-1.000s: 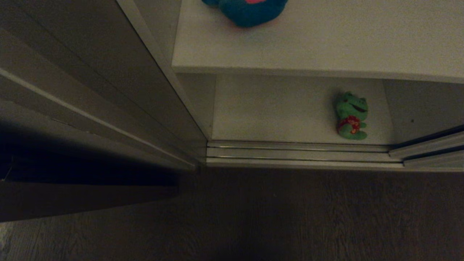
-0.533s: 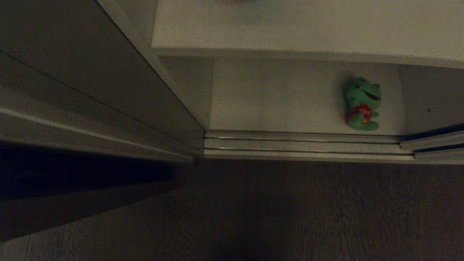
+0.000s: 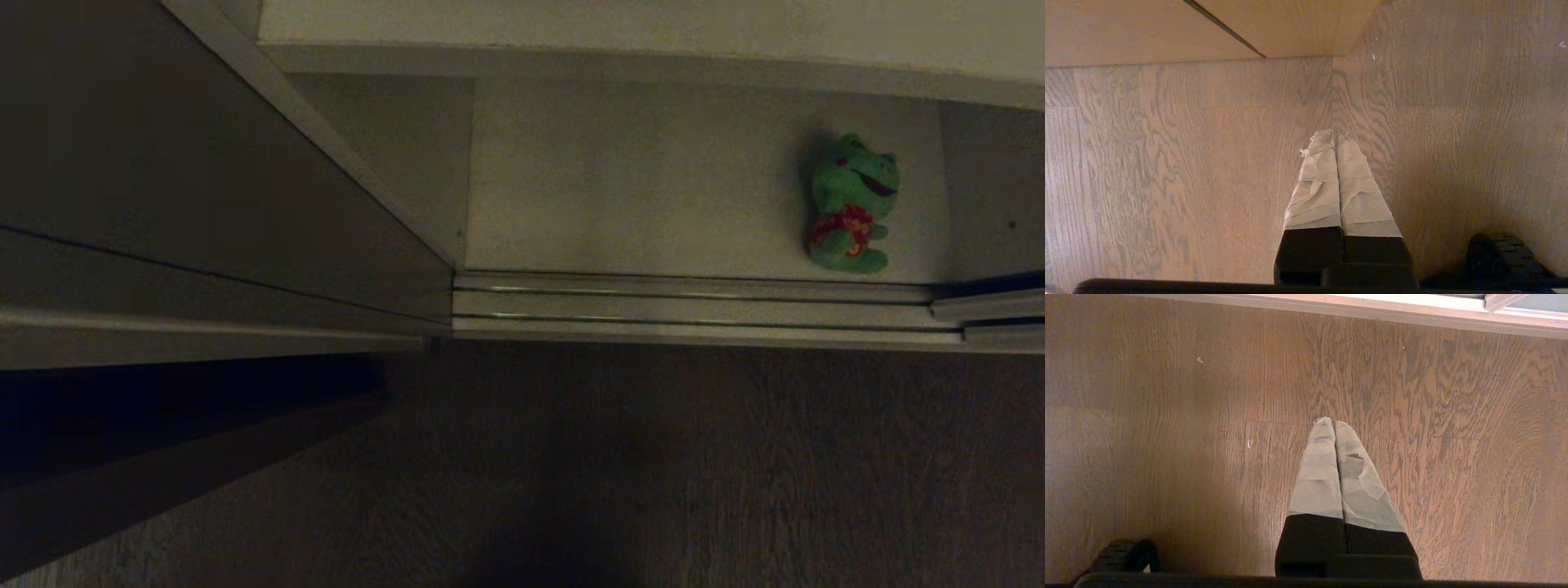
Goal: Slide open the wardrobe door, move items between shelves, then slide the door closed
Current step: Place the green doll on the higher shelf
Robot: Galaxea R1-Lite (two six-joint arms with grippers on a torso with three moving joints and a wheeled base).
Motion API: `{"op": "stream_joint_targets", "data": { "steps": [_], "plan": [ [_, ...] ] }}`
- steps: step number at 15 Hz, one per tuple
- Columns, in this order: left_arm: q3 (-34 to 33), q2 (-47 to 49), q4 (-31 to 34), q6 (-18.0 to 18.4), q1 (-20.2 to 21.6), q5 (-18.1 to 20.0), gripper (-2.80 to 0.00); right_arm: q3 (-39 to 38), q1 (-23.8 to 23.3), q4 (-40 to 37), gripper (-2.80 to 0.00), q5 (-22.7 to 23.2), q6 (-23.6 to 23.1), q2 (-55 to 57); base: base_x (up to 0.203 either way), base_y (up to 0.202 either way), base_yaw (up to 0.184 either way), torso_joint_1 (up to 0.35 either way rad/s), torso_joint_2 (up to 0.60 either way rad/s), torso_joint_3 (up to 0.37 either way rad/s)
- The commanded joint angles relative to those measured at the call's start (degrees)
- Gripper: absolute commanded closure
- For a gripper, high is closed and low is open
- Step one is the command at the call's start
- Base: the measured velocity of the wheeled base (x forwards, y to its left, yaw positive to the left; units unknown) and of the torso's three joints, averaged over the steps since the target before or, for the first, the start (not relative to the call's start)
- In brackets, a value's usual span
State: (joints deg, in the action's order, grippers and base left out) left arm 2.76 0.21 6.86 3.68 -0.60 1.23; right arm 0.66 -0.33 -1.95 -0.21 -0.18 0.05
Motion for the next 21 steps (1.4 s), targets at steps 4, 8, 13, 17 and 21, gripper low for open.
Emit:
{"op": "stream_joint_targets", "data": {
  "steps": [4,8,13,17,21],
  "plan": [
    [0.0,0.0,0.0,-0.2,0.0,0.0,0.00,0.3,0.0,-0.8,0.00,-0.4,-0.1,-0.1,0.000,0.000,0.000,0.002,0.00,-0.010],
    [0.0,0.0,0.0,-0.1,0.0,0.0,0.00,14.4,0.0,-10.5,0.00,-1.6,-0.3,4.8,0.000,0.000,0.000,0.000,0.00,0.000],
    [0.0,0.0,-0.1,-0.2,0.0,0.0,0.00,24.9,-0.1,-11.7,0.00,-2.3,0.3,24.7,0.000,0.000,0.000,0.000,0.00,0.000],
    [0.0,0.0,0.0,-0.1,0.0,0.0,0.00,25.1,-1.1,-1.5,0.00,-2.5,0.3,41.7,0.000,0.000,0.000,0.000,0.00,0.000],
    [0.0,0.1,0.0,-0.1,0.0,0.0,0.00,22.2,-2.4,11.0,0.00,-2.6,1.0,56.9,0.000,0.000,0.000,0.000,0.00,0.000]
  ]
}}
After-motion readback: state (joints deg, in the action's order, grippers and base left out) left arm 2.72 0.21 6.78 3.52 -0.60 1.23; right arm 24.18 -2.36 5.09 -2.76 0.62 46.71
